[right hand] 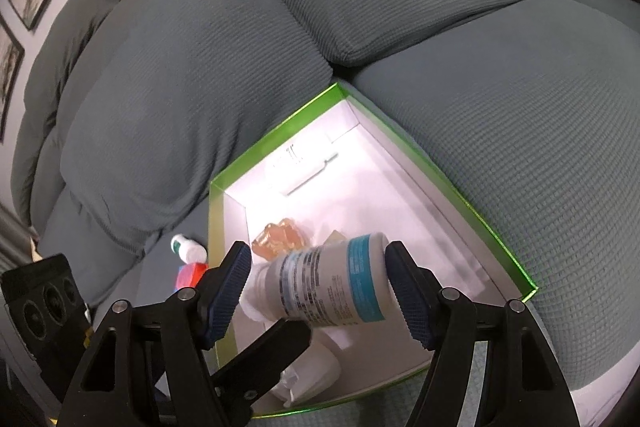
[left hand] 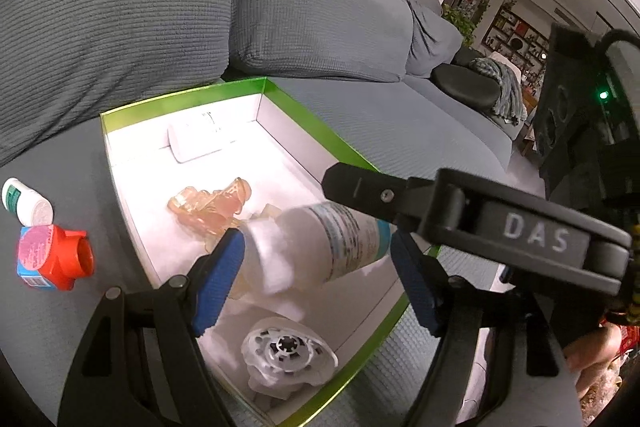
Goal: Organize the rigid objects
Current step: 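Open the right gripper to drop the blue-banded pill bottle into the box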
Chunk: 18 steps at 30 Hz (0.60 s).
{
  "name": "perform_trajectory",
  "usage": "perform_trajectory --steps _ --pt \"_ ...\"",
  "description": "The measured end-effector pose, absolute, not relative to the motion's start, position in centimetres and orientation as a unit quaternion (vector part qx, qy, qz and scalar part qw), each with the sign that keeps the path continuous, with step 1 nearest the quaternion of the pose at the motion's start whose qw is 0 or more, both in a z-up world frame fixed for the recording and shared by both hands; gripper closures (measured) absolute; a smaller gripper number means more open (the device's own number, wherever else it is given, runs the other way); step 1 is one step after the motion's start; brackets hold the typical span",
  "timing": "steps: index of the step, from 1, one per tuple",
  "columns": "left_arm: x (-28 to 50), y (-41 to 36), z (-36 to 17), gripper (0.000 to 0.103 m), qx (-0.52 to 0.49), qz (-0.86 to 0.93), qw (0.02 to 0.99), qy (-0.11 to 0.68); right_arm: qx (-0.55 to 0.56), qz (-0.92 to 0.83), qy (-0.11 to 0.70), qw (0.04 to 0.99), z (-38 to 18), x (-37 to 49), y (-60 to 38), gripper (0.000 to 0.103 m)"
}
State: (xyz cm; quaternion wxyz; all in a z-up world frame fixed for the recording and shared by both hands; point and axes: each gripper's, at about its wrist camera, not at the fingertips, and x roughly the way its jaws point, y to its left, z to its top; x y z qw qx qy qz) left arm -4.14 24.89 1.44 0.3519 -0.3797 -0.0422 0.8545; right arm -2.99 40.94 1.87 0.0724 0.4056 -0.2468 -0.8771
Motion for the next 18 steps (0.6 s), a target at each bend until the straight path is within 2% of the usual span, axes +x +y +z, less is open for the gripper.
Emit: perform_trajectory --steps 3,18 --pt "-4.0 24.3 2.0 0.022 -0.373 0.860 0.346 -0.043 0.403 -0.879 -0.247 0.070 2.1 -2.9 41.0 0.031" --pt "-4.0 15.8 3.0 0.020 -0.368 0.885 0.273 -0.086 0.396 -0.884 -0.231 0.092 3.3 -2.9 39.1 0.031"
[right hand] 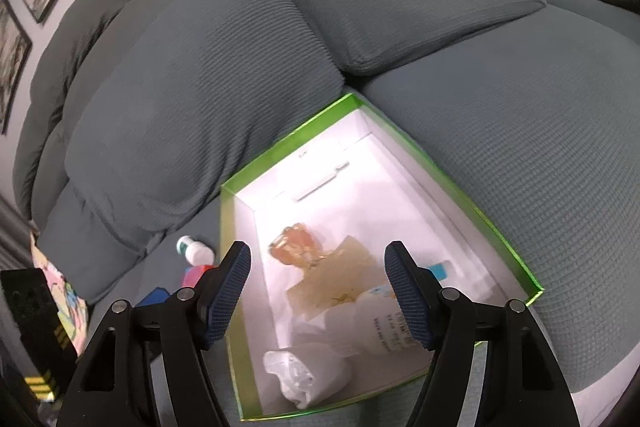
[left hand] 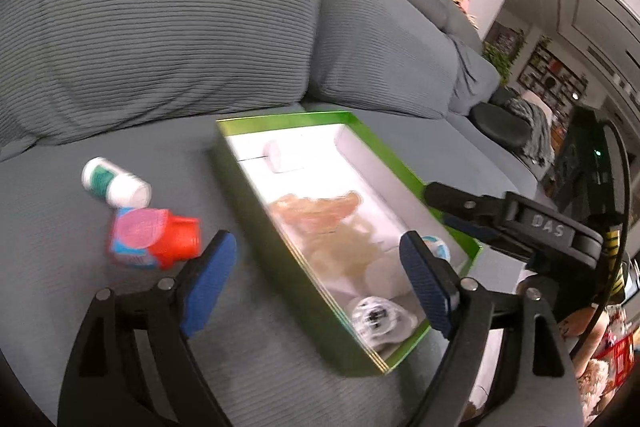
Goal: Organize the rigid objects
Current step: 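Open the right gripper to drop the blue-banded pill bottle into the box, then move the right gripper to the white green-labeled bottle on the cushion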
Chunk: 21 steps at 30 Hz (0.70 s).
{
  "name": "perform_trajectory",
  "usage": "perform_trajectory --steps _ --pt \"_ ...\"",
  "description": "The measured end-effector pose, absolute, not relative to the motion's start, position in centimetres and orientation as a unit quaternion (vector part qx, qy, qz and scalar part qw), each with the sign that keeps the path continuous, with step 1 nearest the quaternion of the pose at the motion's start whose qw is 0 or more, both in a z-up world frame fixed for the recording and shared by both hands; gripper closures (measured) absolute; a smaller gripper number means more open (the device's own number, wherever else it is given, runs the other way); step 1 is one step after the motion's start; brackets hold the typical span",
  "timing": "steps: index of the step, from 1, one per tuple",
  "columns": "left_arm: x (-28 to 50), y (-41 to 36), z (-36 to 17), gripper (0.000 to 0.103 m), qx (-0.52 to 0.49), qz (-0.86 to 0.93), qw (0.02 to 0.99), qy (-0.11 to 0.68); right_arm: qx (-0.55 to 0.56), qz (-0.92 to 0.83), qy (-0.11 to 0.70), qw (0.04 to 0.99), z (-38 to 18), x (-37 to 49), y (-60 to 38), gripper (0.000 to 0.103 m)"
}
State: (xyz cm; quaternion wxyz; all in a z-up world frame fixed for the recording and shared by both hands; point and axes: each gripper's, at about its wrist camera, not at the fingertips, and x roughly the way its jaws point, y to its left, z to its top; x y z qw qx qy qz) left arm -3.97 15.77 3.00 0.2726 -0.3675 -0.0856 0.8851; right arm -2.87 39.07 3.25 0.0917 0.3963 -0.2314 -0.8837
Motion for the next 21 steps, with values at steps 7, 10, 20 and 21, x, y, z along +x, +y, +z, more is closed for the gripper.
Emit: perform_trajectory --steps 7,10,20,21 --pt "-3.7 9.8 2.5 0.019 -0.374 0.897 0.214 -0.097 0.393 -0.886 -0.210 0.124 4.0 -2.8 36.4 0.031" --pt "-3.4 7.2 1.8 0.018 -0.380 0.903 0.179 -0.095 0.396 -0.887 -0.195 0.135 4.1 -3.0 35.0 0.031" --pt "-4.0 0.7 -1.0 0.018 -0.395 0.906 0.104 -0.115 0.407 -0.882 -0.130 0.198 4.3 -3.8 27.4 0.031" --pt "-4.2 0.2 -1.2 0.018 -0.398 0.904 0.103 -0.120 0.408 -0.879 -0.123 0.214 4.2 -4.1 26.2 0.031"
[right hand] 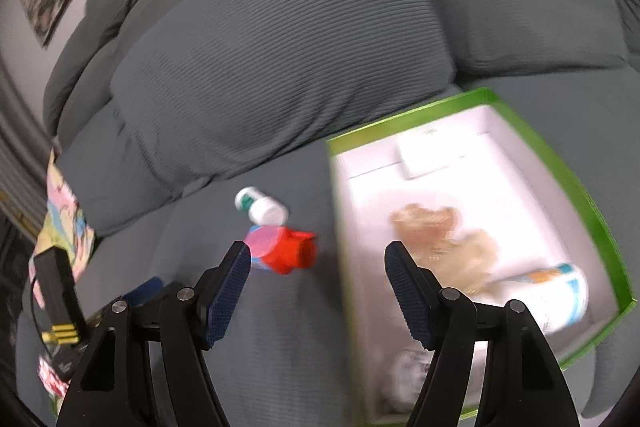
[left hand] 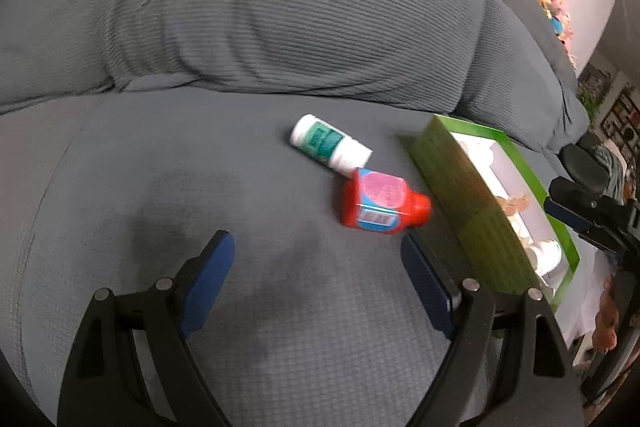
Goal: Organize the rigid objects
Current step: 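Move the right gripper to the white green-labeled bottle on the cushion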
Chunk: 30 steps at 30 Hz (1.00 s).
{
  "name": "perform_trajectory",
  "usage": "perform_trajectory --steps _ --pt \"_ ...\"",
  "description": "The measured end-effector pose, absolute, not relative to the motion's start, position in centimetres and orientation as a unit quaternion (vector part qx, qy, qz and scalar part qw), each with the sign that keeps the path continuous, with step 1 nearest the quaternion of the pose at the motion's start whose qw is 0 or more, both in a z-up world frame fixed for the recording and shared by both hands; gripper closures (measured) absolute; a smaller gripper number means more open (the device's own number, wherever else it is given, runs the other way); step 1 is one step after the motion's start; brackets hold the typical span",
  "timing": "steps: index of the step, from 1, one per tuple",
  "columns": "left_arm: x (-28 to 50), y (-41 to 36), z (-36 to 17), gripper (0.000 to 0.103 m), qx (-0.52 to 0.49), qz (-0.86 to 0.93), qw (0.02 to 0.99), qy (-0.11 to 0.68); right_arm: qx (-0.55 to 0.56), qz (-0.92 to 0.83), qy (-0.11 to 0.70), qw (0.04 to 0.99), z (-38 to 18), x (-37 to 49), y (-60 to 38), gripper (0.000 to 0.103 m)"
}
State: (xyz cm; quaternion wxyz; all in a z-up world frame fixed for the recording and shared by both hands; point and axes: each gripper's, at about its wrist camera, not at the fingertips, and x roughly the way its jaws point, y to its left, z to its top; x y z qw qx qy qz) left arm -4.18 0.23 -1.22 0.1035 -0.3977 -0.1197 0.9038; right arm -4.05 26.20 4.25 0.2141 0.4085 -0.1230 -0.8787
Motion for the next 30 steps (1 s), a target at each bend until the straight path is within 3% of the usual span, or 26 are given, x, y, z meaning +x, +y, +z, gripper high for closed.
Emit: perform_trajectory --steps 11,30 --pt "-6.1 -3.2 -3.0 0.018 -0.413 0.892 0.071 -0.167 0.438 -0.844 -0.054 0.304 2.5 -8.4 16.0 0.032" --pt "-7.1 -6.5 -3.3 0.018 -0.421 0.888 0.011 -0.186 0.479 -0.828 0.050 0.287 -2.0 -15.7 8.8 0.032"
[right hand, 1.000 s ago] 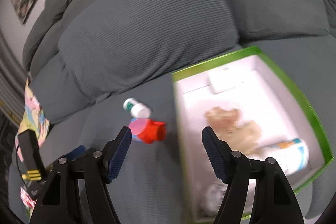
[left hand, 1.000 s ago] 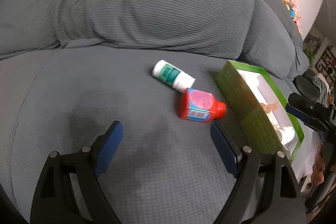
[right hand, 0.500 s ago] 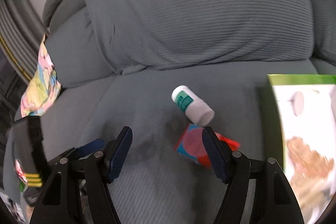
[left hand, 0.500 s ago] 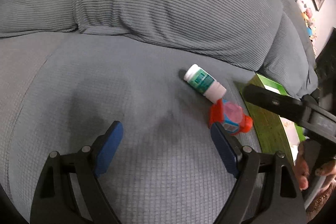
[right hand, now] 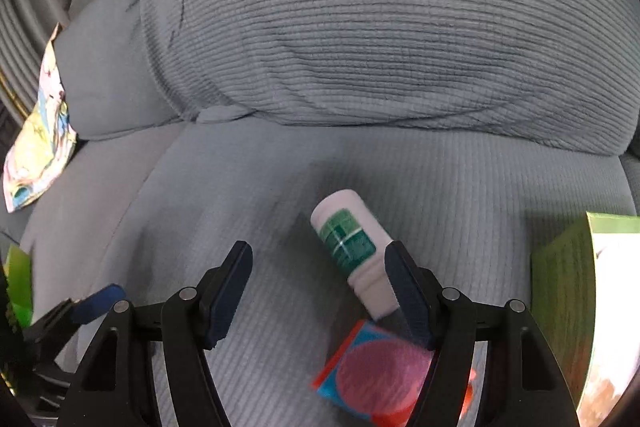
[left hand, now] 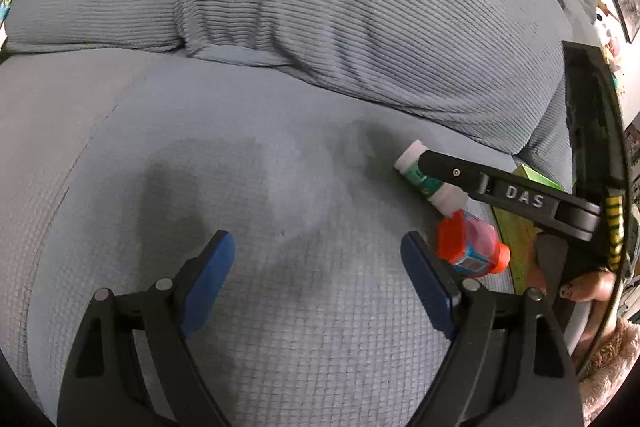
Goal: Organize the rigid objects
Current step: 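Move the right gripper to the white green-labeled bottle on the cushion, then close the right gripper around the white green-labeled bottle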
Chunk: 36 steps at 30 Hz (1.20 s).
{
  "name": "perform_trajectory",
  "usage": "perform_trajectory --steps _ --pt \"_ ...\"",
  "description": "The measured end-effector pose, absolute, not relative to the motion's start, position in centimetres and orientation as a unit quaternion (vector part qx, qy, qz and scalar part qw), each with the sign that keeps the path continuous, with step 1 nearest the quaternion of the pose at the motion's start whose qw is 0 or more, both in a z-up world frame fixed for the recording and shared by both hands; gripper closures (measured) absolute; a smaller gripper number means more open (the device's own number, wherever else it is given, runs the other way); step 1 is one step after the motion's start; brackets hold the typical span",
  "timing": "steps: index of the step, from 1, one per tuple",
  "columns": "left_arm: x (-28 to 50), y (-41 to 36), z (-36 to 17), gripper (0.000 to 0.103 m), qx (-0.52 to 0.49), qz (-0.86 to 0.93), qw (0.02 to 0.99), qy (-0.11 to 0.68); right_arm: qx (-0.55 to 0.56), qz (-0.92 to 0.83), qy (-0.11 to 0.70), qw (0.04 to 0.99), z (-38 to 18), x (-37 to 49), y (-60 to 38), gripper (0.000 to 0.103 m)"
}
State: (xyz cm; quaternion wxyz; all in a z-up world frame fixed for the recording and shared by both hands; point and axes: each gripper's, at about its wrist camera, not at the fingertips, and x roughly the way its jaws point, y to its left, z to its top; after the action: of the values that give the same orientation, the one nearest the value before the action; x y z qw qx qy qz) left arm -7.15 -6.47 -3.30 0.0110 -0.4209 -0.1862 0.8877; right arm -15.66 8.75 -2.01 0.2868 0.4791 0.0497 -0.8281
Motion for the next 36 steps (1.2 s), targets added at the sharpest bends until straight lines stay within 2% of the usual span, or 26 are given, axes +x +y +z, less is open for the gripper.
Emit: perform_trajectory --steps 10,12,14,17,22,36 --pt "-7.3 -7.2 -3.2 0.018 -0.422 0.887 -0.003 -0.185 0.481 -0.828 0.083 0.274 -3.6 -16.9 7.9 0.032" --pt "-7.4 -7.2 -3.2 0.018 -0.422 0.888 -0.005 -0.182 0.483 -0.827 0.088 0.274 -3.8 -16.9 7.7 0.039" --pt "-7.3 -7.2 -3.1 0.018 -0.421 0.888 -0.006 -0.182 0.486 -0.825 0.093 0.273 -4.1 -17.0 7.6 0.040" --pt "-7.2 -7.3 -3.0 0.018 -0.420 0.888 -0.006 -0.185 0.497 -0.817 0.092 0.277 -4.5 -17.1 7.5 0.053" --pt "-7.3 -7.4 -3.1 0.018 -0.423 0.887 -0.010 -0.185 0.491 -0.820 0.094 0.280 -4.8 -16.8 7.6 0.057" --pt "-6.9 -7.2 -3.1 0.018 -0.422 0.885 0.000 -0.198 0.492 -0.794 -0.049 0.353 -0.9 -14.0 11.0 0.060"
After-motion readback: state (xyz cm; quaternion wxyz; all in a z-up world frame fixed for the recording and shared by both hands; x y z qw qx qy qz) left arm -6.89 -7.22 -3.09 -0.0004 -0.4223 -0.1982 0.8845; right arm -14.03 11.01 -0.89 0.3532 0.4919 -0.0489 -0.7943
